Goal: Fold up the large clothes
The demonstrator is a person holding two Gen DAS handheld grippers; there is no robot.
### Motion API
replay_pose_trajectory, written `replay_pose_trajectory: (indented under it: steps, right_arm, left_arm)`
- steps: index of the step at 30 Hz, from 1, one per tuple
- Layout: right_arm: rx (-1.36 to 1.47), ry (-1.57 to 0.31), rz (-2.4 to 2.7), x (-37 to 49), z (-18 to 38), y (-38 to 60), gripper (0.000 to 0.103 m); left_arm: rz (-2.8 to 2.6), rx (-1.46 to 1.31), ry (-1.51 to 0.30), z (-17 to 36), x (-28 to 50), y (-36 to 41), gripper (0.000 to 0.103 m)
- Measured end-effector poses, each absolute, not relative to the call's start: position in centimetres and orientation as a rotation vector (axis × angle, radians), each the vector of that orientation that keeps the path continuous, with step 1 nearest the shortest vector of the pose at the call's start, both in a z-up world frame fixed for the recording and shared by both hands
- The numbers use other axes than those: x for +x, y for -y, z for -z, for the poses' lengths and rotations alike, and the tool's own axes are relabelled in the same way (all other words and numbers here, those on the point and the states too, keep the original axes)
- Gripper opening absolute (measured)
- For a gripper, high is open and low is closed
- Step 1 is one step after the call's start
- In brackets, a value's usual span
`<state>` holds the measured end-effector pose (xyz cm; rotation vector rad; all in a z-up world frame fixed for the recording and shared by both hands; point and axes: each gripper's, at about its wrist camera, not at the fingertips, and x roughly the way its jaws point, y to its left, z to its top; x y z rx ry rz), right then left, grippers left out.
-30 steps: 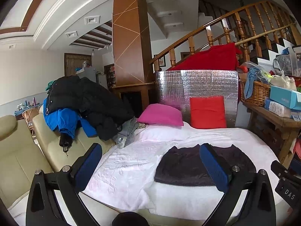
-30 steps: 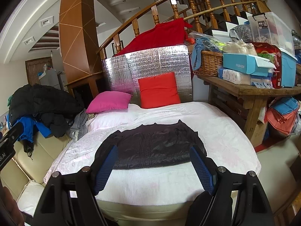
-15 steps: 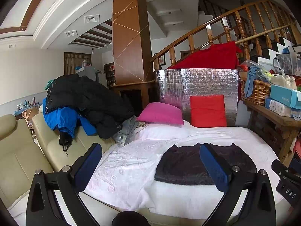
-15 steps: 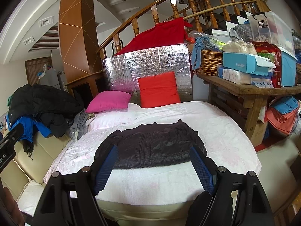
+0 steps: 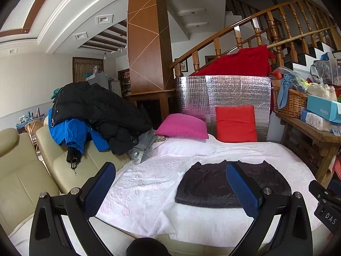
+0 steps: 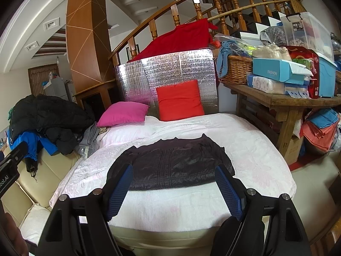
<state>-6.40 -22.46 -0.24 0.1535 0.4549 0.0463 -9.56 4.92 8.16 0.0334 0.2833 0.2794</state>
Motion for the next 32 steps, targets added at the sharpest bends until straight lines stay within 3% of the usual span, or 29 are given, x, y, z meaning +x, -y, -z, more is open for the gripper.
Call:
replay_pose_trajectory:
  steps: [21, 32]
  right_arm:
    - [0.133, -0.47, -0.048, -3.9, 0.4, 21.6, 0.082]
    - [0.114, -0.49, -0.031, 2.7, 0.2, 23.1, 0.082]
  left_arm:
    - [-0.291, 0.022, -0.32, -7.2, -7.5, -5.9, 0.103]
    - [-0.197, -0.03, -0.39, -6.4, 1.0, -7.6, 0.103]
